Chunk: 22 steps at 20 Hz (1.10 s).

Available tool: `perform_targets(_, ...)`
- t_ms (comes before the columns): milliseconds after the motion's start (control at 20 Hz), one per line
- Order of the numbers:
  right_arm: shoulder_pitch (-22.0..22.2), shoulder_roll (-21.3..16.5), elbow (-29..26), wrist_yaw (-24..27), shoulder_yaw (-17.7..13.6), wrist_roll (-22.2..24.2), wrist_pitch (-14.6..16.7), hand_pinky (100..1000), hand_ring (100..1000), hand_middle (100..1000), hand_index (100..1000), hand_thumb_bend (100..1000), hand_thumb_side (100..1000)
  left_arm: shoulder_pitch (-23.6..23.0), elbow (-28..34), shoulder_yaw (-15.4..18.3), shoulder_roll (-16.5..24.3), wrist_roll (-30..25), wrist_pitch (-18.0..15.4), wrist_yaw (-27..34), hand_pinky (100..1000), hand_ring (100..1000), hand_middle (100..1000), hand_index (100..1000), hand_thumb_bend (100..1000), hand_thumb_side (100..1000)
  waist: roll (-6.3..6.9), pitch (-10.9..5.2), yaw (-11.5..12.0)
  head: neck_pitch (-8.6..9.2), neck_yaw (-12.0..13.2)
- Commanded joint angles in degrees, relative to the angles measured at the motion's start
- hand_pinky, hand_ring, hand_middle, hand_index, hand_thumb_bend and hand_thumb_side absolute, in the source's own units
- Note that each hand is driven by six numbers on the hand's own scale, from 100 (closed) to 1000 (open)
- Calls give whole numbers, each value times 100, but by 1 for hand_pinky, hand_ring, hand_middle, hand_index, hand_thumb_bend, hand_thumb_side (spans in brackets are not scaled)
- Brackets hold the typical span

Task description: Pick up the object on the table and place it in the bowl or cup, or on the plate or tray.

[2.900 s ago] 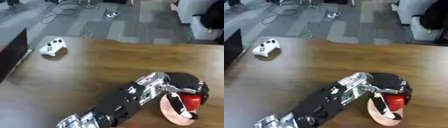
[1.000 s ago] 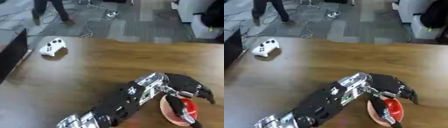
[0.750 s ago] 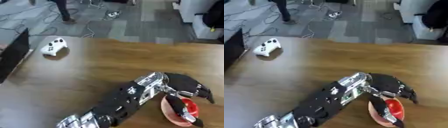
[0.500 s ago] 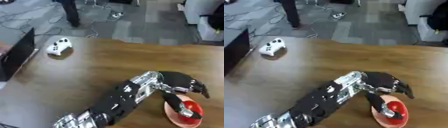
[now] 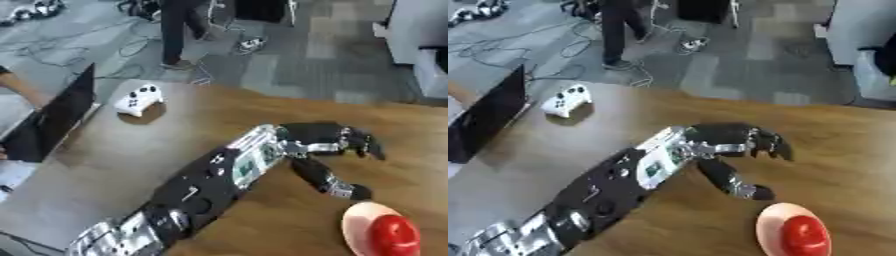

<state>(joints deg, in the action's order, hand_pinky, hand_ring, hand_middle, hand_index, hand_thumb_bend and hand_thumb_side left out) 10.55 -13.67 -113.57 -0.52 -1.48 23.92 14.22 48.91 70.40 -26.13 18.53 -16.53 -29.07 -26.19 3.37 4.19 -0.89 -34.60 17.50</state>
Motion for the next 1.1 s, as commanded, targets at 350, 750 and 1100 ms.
perform_targets(350, 19, -133, -97, 7, 41, 74, -95, 499, 571, 477, 972, 100, 949, -556, 305, 26, 531, 169, 765, 1494, 453, 696, 816, 900, 308, 1000, 19, -75, 267, 127, -85)
perform_targets(750, -72, -84, -34, -57, 68, 108, -175, 499, 571, 476, 975, 100, 956, -1586, 508, 151, 231, 763, 1318, 3152, 335, 609, 801, 899, 264, 1000, 58, -6, 478, 146, -140)
perform_targets(1100, -164, -22, 29, -139, 70, 82, -218, 498, 572, 478, 978, 100, 962, -2439, 838, 311, -196, 1271, 1399, 3818, 268, 556, 778, 880, 314, 1000, 72, 21, 580, 140, -179)
